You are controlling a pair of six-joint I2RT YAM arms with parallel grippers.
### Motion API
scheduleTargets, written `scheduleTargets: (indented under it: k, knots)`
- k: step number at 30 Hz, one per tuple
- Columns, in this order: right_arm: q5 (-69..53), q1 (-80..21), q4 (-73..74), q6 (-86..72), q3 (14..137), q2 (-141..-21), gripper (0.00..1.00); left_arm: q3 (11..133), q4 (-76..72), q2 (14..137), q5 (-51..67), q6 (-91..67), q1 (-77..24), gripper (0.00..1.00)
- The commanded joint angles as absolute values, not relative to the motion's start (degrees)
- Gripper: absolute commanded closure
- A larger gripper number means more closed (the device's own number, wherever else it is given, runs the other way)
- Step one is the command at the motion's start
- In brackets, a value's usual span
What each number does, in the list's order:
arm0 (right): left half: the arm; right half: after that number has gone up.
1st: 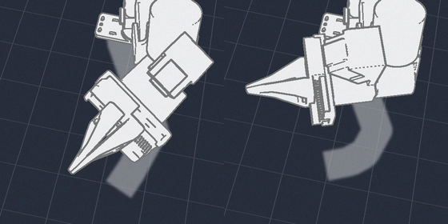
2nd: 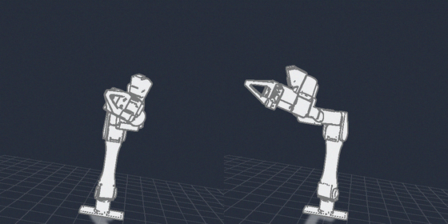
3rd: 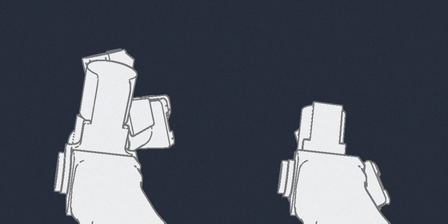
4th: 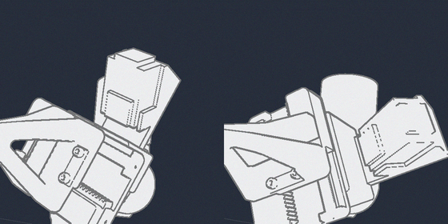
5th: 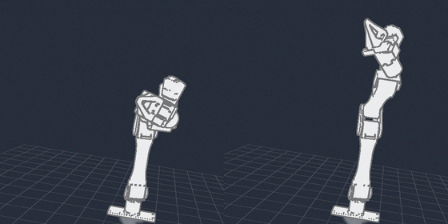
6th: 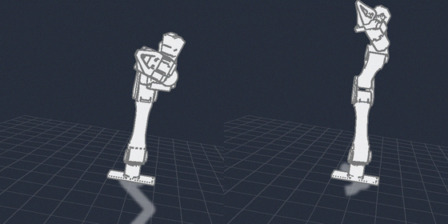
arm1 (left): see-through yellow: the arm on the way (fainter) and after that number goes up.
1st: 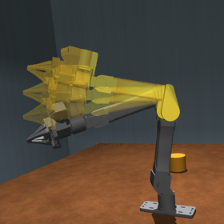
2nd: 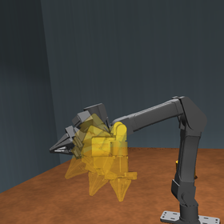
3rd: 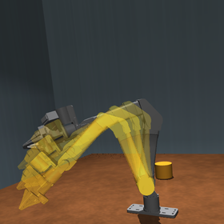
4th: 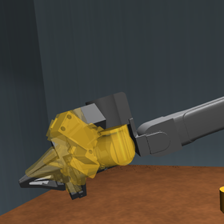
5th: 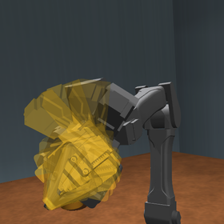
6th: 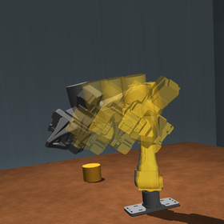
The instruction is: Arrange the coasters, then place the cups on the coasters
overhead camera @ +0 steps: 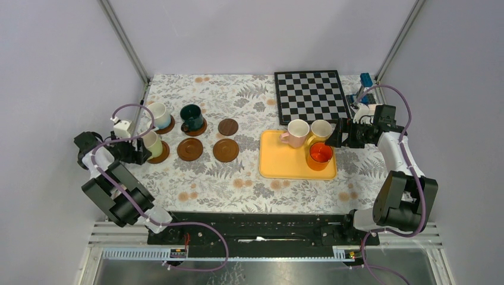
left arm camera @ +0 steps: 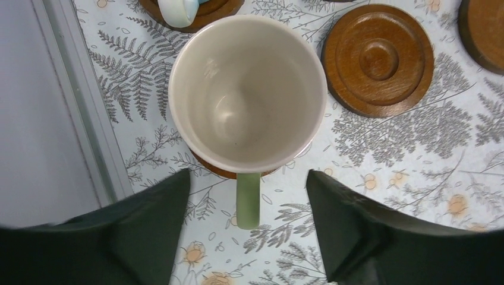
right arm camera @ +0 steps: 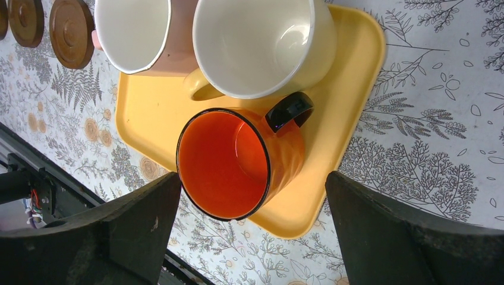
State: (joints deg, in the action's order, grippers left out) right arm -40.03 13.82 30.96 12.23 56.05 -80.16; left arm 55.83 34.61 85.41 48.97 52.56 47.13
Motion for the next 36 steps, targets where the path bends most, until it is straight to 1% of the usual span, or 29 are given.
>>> scheduleTargets:
  k: [1,2,3,4,9,16,22,30,33,36]
  knots:
    - [-41.12,13.67,30.8,13.1,57.66,-80.54,0.02,56.98,33.49,80.92,48.7,51.2,46.99,0.14]
    - [-41.2,13.63,30.73,13.05,57.74,-80.6,0.02,57.2,33.49,80.14,48.48,50.63,46.97,0.07]
    - [-41.23,13.62,30.73,13.02,57.74,-80.65,0.02,57.41,33.49,79.33,48.33,50.02,46.94,0.02]
    - [-41.3,13.62,30.68,13.08,57.84,-80.68,0.02,57.58,33.49,78.47,48.13,49.41,46.89,0.01]
    - [-42.3,13.62,30.73,13.03,58.05,-80.76,0.02,58.5,33.49,73.96,45.16,46.11,44.18,0.01]
    - [-42.54,13.62,30.86,13.44,57.84,-79.39,0.02,63.12,33.44,71.6,40.82,38.5,33.81,0.01]
    - [-41.28,13.62,30.77,13.35,57.8,-78.49,0.02,68.69,33.39,71.95,35.97,29.53,19.59,0.01]
    - [-36.36,13.62,30.37,12.08,57.67,-77.79,0.02,70.97,30.79,74.06,22.94,17.2,-8.49,0.01]
    - [-35.89,13.62,30.51,11.81,57.69,-76.95,0.02,68.9,27.46,75.72,22.05,13.75,-17.83,0.01]
    - [-35.76,13.62,30.83,12.11,58.05,-75.64,0.02,68.58,23.46,80.28,25.0,14.82,-24.66,0.01]
